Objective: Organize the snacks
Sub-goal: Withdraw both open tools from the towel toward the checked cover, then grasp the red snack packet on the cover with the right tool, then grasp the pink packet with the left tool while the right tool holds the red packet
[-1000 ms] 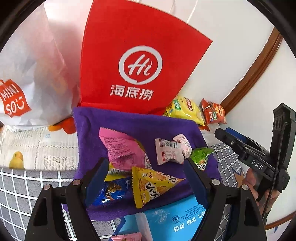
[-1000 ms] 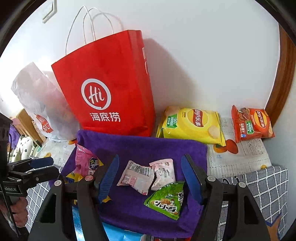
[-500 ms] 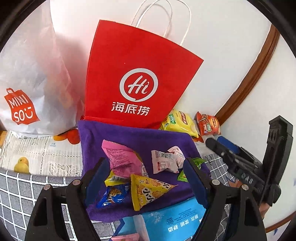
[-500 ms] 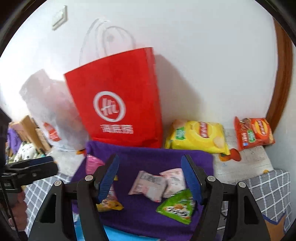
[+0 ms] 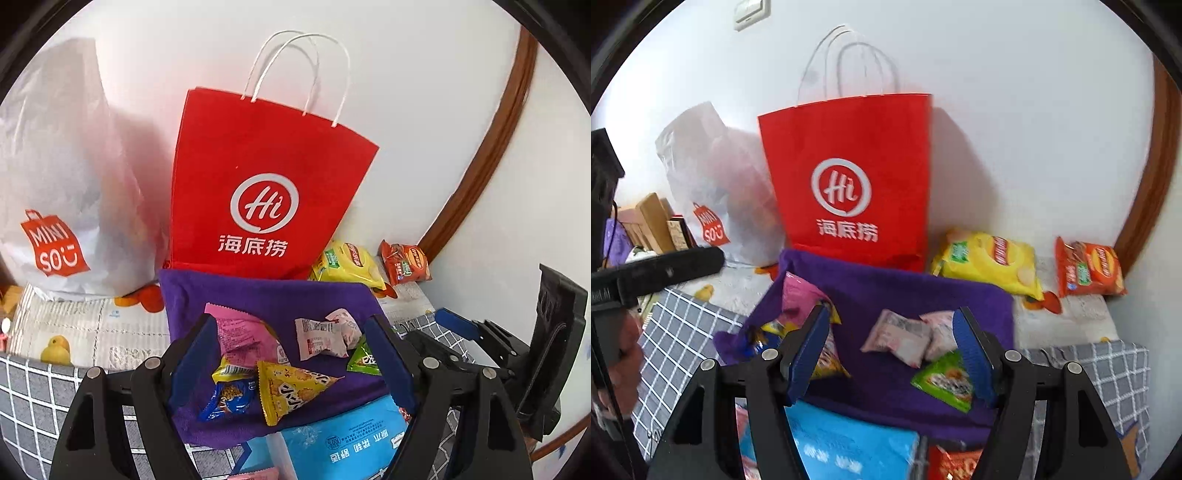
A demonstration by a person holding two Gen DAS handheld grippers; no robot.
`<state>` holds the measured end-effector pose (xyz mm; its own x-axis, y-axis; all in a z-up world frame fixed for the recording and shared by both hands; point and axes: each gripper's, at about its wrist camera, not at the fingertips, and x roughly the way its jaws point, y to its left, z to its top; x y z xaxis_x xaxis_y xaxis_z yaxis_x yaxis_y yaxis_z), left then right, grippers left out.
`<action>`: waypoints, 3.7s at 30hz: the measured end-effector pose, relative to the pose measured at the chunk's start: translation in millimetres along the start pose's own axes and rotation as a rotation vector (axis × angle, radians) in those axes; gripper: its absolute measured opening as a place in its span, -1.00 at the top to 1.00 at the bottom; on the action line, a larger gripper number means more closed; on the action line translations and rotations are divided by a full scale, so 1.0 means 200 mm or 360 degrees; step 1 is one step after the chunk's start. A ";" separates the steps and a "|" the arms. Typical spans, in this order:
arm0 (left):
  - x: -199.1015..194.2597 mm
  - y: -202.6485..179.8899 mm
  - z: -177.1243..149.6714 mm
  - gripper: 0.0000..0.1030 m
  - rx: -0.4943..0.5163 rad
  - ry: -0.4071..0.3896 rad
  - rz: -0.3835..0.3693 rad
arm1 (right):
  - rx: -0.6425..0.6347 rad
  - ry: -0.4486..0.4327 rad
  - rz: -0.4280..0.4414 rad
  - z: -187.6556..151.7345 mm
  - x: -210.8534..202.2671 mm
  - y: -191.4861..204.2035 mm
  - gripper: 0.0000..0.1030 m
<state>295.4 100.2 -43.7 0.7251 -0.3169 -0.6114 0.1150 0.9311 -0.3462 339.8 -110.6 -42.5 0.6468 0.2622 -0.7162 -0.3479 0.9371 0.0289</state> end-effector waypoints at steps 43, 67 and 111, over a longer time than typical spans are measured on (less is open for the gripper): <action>-0.10 -0.22 -0.02 -0.58 0.0080 0.0019 -0.0091 | 0.0181 0.0410 0.0098 -0.71 0.23 -0.40 -0.22; -0.16 -0.39 -0.05 -0.58 0.0243 0.0022 -0.0027 | 0.0150 0.0354 0.0177 -0.83 -0.20 -0.33 0.04; 0.05 0.03 -0.86 0.05 0.0138 0.0471 0.0109 | 0.0110 0.0348 0.0086 -1.02 -0.14 -0.21 0.05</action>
<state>187.0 72.1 -174.5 0.5055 -0.2802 -0.8160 0.1396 0.9599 -0.2430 197.4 -203.5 -165.6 0.4634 0.2632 -0.8462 -0.3257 0.9386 0.1136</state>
